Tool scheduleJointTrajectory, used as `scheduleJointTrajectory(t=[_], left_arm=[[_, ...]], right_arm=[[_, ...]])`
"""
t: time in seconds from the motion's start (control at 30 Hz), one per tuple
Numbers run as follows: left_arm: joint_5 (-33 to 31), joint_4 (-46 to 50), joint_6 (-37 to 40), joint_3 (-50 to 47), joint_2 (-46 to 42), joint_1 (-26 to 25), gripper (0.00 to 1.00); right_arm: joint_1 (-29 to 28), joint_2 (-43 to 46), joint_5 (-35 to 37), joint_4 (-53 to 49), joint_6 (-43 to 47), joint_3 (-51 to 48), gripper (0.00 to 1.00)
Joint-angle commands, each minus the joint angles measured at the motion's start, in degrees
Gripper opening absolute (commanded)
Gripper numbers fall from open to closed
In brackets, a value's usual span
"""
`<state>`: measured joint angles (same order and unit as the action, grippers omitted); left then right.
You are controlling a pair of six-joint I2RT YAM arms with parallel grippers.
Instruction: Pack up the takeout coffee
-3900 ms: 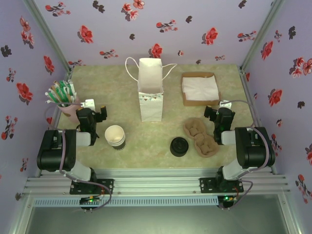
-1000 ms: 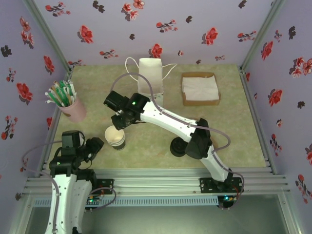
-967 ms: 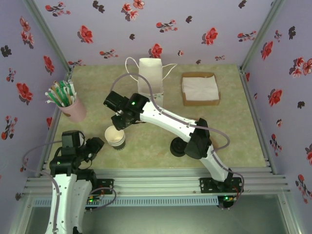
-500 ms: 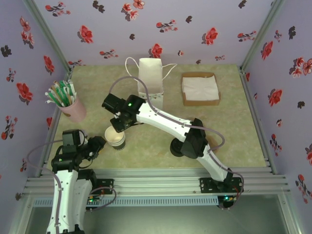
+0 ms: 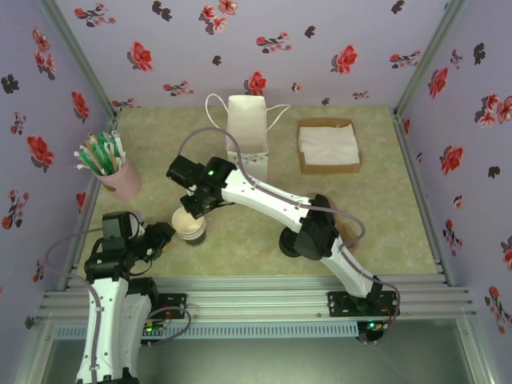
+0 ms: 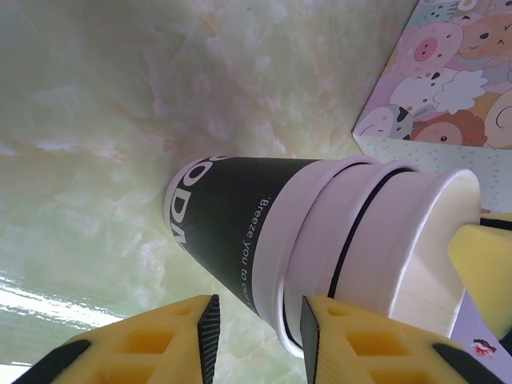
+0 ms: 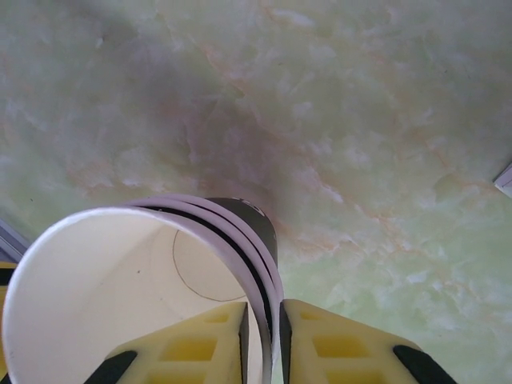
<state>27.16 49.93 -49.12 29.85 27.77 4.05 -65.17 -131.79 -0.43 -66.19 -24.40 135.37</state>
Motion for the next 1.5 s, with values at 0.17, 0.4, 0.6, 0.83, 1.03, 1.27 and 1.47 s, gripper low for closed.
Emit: scheduleJointTrajectory(t=[0.17, 0.4, 0.6, 0.83, 1.03, 1.27, 1.47], left_arm=[[1.7, -1.6, 1.6, -1.0, 0.4, 0.5, 0.35], [1.9, -1.8, 1.7, -1.2, 0.4, 0.5, 0.35], [1.9, -1.9, 1.7, -1.2, 0.5, 0.5, 0.35], [2.0, -1.9, 1.8, -1.1, 0.4, 0.5, 0.35], [2.1, -2.1, 2.0, -1.0, 0.4, 0.5, 0.35], [2.2, -2.3, 2.0, -1.0, 0.5, 0.5, 0.36], [2.2, -2.6, 2.0, -1.0, 0.4, 0.5, 0.36]], right_arm=[[-0.6, -0.3, 0.6, -2.1, -0.2, 3.0, 0.10], [-0.7, -0.5, 0.8, -2.2, -0.4, 3.1, 0.08], [-0.6, 0.0, 1.5, -2.0, -1.1, 3.2, 0.04], [0.1, 1.4, 0.9, -1.0, -2.4, 3.1, 0.00], [0.7, 2.5, 0.0, -0.1, -3.1, 2.8, 0.00], [1.4, 3.9, -0.5, 0.7, -3.6, 2.2, 0.00], [1.8, 5.0, -1.0, 1.4, -4.0, 1.4, 0.00]])
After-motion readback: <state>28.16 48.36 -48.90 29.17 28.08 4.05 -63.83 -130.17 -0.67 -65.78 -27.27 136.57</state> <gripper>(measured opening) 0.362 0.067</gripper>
